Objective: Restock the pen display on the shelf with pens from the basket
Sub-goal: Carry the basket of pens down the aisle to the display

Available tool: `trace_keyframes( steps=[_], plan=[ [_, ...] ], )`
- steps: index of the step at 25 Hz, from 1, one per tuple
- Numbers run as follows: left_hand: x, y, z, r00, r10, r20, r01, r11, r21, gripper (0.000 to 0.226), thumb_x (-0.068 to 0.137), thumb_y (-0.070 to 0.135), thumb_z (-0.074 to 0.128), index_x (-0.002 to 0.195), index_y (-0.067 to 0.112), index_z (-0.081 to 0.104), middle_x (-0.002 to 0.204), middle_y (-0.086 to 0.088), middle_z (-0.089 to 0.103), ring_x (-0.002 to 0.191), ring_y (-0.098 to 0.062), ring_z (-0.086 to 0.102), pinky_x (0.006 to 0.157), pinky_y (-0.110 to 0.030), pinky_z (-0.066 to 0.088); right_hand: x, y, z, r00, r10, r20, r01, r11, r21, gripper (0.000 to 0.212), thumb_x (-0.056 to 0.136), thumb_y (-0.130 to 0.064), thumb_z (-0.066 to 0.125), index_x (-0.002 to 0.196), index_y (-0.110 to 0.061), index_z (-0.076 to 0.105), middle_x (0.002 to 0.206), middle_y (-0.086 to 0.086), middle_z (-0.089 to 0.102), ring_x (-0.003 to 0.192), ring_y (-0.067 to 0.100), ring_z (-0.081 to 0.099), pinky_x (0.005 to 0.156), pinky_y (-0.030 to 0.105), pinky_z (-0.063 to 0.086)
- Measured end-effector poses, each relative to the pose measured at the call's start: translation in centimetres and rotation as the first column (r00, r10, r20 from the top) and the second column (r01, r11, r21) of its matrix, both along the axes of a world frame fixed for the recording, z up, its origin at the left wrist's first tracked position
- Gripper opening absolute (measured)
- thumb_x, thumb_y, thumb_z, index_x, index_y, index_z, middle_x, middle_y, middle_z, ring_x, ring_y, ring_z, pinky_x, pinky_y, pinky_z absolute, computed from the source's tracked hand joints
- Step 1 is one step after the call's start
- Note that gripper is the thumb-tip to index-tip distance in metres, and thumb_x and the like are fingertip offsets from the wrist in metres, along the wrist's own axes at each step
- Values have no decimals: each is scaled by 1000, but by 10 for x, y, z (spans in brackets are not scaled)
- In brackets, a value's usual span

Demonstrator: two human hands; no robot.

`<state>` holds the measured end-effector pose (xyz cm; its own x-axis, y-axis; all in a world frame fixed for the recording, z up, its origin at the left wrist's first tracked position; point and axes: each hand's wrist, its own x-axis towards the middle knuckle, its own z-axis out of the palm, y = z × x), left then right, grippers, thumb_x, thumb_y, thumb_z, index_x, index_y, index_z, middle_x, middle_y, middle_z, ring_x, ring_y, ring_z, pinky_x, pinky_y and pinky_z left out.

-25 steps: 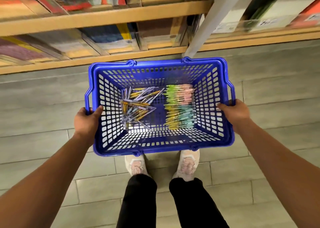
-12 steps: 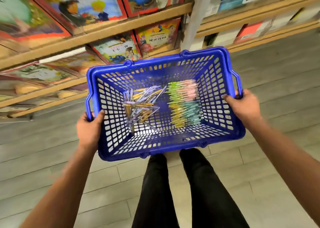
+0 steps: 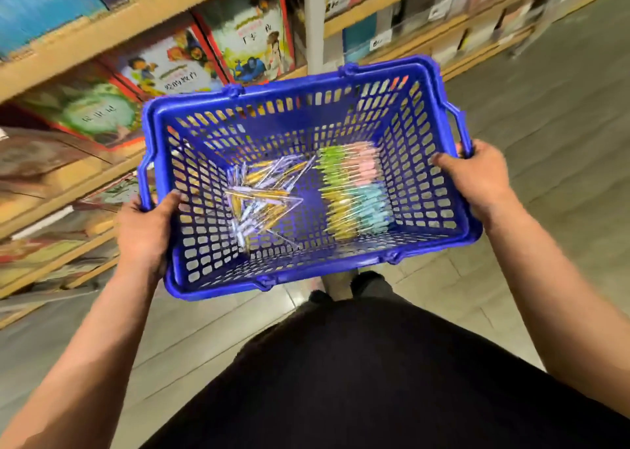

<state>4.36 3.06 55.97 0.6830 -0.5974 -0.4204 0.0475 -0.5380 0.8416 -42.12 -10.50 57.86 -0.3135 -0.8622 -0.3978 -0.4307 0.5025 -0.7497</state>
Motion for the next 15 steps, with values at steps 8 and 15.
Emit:
trace_keyframes(
  steps=[8,15],
  plan=[
    [-67,-82,32,953,-302,35,302,953,-14,28,73,42,80,87,18,73,96,-15,77,85,-30,73,86,-60,58,-80,56,37,943,-332,33,333,943,-32,19,73,-25,80,85,-21,67,87,7,77,80,30,75,77,46,63],
    [-193,-188,44,829,-560,17,558,823,-108,12,81,28,80,78,21,70,69,0,73,56,-15,66,57,-31,56,-178,94,49,809,-587,1,586,808,-63,23,73,-30,78,90,-19,67,81,-1,75,62,13,71,60,27,55]
  ],
)
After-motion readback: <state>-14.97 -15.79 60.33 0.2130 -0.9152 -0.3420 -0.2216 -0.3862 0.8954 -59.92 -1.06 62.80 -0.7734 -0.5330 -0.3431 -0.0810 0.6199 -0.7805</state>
